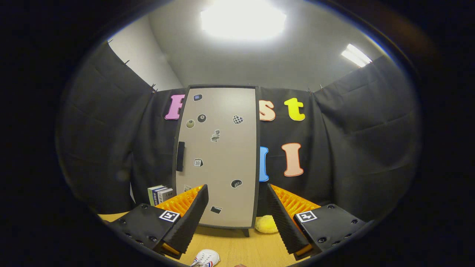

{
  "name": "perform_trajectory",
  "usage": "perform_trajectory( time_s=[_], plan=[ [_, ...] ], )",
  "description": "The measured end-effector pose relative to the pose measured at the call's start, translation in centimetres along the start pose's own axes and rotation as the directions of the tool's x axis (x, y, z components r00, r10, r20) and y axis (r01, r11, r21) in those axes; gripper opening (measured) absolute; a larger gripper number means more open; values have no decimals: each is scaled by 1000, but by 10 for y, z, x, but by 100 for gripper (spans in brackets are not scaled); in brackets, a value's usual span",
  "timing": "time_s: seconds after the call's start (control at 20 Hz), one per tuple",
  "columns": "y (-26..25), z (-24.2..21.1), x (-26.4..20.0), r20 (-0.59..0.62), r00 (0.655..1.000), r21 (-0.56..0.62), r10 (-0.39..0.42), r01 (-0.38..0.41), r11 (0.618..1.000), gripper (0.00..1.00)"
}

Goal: Open the shoe cabinet door, grab the shoes and put them into the shoe cabinet, then close the shoe cabinet door.

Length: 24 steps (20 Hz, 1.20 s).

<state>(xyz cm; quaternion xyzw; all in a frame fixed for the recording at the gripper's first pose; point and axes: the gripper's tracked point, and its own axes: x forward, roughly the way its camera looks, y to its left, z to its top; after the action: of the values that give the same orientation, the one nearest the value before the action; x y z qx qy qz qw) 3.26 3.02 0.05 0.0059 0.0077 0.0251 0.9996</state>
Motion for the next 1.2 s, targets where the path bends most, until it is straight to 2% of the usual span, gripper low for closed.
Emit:
perform_trajectory(
  time_s=[0.7,1.2],
  plan=[
    [97,37,105,57,987,33,150,-152,988,98],
    [165,40,193,34,973,89,227,-230,969,98]
  ],
)
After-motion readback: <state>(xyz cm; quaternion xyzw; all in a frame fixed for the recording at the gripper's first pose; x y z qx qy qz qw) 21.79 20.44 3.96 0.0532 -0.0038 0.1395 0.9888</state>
